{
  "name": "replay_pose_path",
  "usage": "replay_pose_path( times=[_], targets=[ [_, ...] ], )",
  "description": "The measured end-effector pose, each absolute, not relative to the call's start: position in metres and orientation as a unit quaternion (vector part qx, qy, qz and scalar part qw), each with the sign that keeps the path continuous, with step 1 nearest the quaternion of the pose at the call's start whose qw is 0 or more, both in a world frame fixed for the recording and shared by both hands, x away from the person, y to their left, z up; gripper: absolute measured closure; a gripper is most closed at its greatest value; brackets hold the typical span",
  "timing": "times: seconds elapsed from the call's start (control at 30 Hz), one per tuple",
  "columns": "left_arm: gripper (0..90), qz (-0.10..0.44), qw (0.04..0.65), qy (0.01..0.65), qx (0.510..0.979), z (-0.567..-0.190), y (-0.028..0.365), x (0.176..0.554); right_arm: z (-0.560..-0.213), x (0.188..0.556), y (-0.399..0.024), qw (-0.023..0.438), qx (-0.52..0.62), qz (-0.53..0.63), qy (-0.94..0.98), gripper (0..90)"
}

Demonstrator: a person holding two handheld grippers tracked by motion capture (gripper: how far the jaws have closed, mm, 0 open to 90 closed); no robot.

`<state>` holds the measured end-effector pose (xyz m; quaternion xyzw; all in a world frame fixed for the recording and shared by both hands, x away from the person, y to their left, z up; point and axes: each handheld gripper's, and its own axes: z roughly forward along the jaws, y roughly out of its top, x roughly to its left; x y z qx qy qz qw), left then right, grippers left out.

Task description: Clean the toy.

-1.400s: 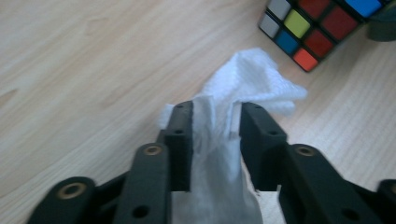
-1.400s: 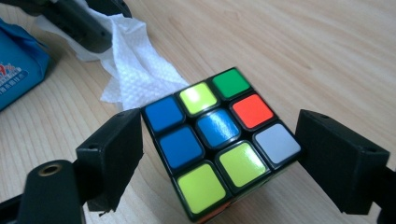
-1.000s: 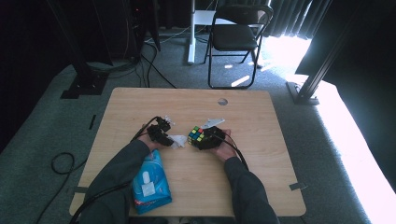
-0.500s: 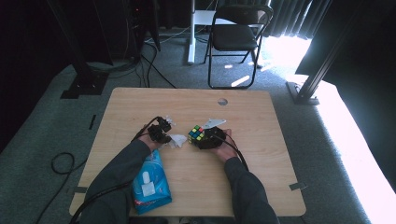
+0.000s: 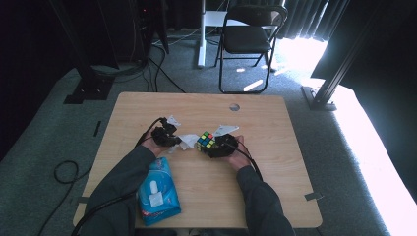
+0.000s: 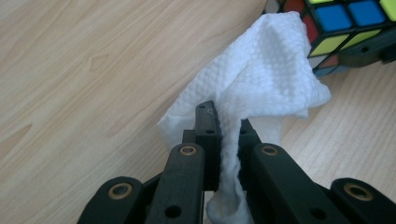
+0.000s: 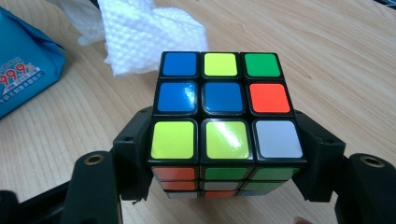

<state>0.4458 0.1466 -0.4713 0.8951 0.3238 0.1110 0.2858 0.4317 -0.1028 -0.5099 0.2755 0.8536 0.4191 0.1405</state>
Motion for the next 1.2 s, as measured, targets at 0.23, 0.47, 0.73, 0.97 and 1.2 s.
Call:
replay_pose_path(
  times=[0.23,0.47,0.73,0.97,1.2],
  targets=[
    [86.7,0.109,0.295,0.321,0.893,-0.47,0.144,0.445,-0.505,0.428,-0.098,0.141,0.26,0.424,0.856,34.0],
    [86.6,0.106,0.29,0.315,0.897,-0.474,0.139,0.444,-0.499,0.424,-0.091,0.142,0.243,0.432,0.857,34.0],
    [86.6,0.101,0.31,0.306,0.894,-0.47,0.133,0.441,-0.497,0.42,-0.078,0.138,0.218,0.428,0.866,34.0],
    [86.5,0.084,0.348,0.31,0.881,-0.46,0.135,0.441,-0.498,0.417,-0.073,0.133,0.208,0.426,0.87,34.0],
    [86.4,0.086,0.37,0.317,0.869,-0.454,0.136,0.442,-0.5,0.414,-0.069,0.13,0.197,0.42,0.876,34.0]
  ],
)
